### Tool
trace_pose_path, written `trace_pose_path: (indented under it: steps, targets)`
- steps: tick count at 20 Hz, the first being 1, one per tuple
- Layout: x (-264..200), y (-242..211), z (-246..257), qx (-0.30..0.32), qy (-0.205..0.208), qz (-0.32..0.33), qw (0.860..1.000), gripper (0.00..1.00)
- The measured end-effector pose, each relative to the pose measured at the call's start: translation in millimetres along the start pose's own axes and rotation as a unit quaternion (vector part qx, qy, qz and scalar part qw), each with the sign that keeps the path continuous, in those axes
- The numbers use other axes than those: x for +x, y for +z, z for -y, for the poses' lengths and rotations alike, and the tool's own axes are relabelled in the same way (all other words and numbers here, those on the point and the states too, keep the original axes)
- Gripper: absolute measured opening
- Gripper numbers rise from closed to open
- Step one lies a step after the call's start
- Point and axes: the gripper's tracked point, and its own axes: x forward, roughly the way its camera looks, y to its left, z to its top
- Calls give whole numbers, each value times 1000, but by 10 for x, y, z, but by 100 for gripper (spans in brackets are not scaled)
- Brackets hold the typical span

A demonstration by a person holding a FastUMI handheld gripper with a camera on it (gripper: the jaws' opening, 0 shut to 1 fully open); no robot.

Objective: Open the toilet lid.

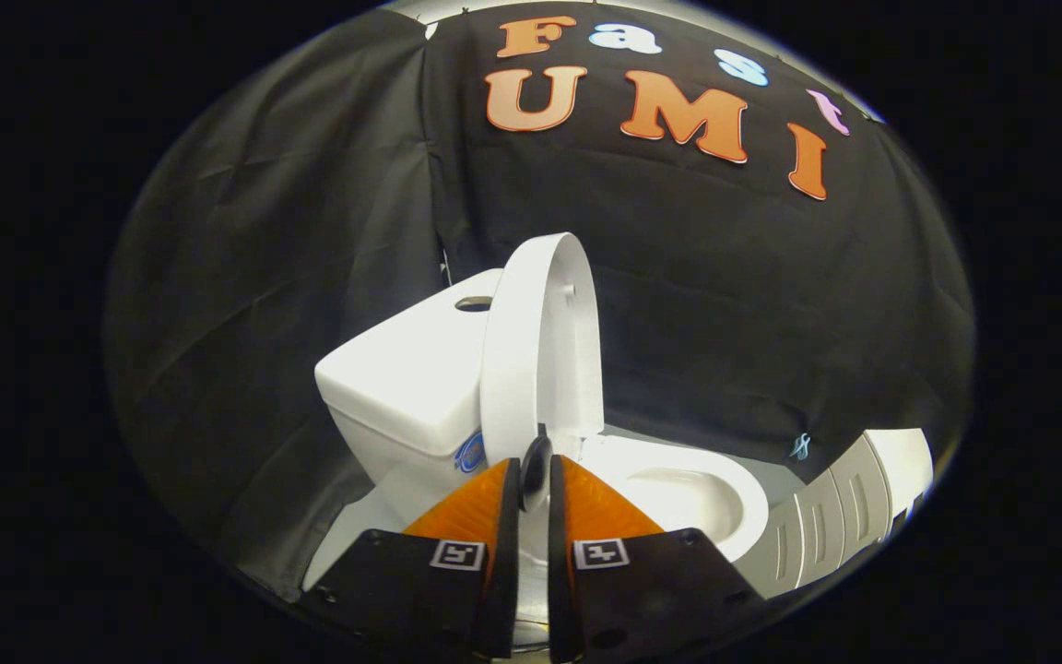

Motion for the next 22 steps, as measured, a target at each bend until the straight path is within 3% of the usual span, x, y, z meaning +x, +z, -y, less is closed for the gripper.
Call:
trace_pose_path:
  steps: [1,6,8,16,22]
  targets:
    - [-48,57,29,1,-3,12,1000,25]
    - [-409,363,180,31,8,54,998,88]
    - [-530,511,317,35,8,73,997,99]
    - [-1037,993,1062,63,-4,136,989,99]
    - [-1501,1302,1864,77,-45,180,980,99]
